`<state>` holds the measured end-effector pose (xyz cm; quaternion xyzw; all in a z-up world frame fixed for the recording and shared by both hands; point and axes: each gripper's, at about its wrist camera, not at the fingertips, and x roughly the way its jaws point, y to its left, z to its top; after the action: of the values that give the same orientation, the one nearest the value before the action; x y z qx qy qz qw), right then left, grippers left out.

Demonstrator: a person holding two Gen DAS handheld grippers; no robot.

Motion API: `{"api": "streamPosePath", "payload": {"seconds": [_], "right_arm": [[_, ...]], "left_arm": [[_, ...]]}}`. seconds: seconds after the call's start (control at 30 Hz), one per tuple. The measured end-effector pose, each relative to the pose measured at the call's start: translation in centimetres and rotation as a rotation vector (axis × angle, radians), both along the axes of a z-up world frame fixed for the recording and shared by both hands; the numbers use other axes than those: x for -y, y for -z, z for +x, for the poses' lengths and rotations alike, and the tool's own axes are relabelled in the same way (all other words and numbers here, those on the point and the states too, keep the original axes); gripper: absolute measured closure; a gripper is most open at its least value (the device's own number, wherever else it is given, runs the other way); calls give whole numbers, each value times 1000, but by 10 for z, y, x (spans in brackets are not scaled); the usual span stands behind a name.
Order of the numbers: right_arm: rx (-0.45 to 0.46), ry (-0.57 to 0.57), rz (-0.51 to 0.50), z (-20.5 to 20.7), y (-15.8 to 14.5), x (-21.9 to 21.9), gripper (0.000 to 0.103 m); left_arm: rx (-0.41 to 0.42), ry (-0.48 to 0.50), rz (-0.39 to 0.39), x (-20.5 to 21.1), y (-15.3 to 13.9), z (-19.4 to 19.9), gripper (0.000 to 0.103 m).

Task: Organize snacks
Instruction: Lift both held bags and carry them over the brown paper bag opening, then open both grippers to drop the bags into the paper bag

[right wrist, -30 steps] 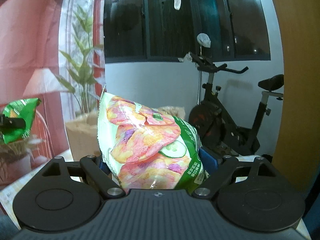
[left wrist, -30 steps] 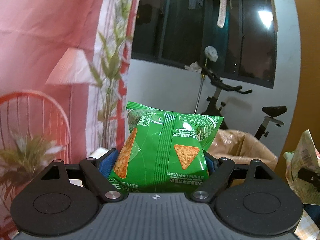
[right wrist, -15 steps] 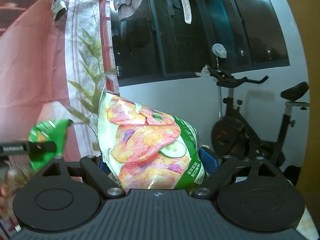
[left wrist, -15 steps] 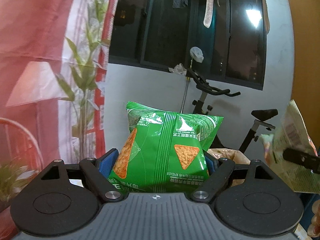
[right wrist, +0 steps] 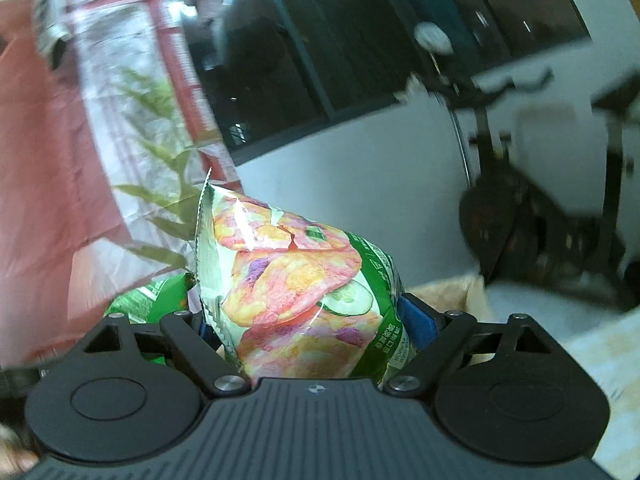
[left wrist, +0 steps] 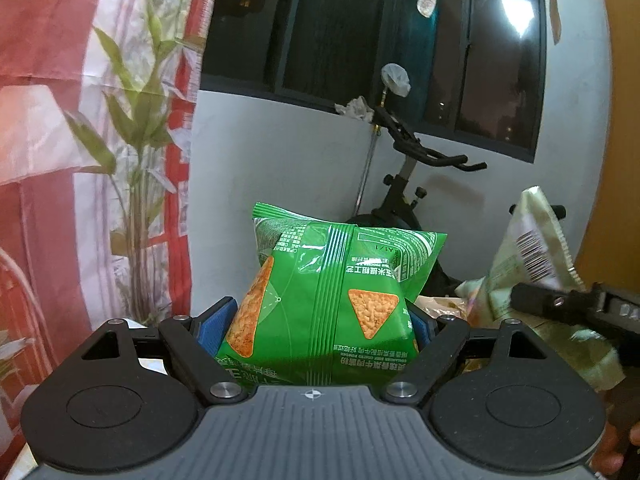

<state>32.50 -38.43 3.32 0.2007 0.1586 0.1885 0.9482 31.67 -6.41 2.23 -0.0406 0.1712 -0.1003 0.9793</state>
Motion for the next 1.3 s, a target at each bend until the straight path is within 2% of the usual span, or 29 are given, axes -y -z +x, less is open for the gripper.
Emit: {"api": "streamPosePath", "payload": {"seconds": [0.3,0.37,0.5,0.57,0.8,1.0,1.3], "right_arm": [[-183,54,73,29,31,13,15],[-200,65,62,32,35,12,15],[-201,69,14,33,35,8,13],[-204,75,3,35,35,5,12],[-198,94,-12,33,33,5,8],[-154,109,-69,19,22,3,8],[-81,103,-167,-28,6,-1,8]], "left_arm": [[-52,44,47,12,22,34,17],[-64,62,53,15,25,40,16],[-87,100,48,16,31,50,15],[-101,109,47,16,33,53,11],[-122,76,59,10,34,49,11],[-122,43,70,0,23,29,11],[-114,-10,73,-30,1,-15,11]]}}
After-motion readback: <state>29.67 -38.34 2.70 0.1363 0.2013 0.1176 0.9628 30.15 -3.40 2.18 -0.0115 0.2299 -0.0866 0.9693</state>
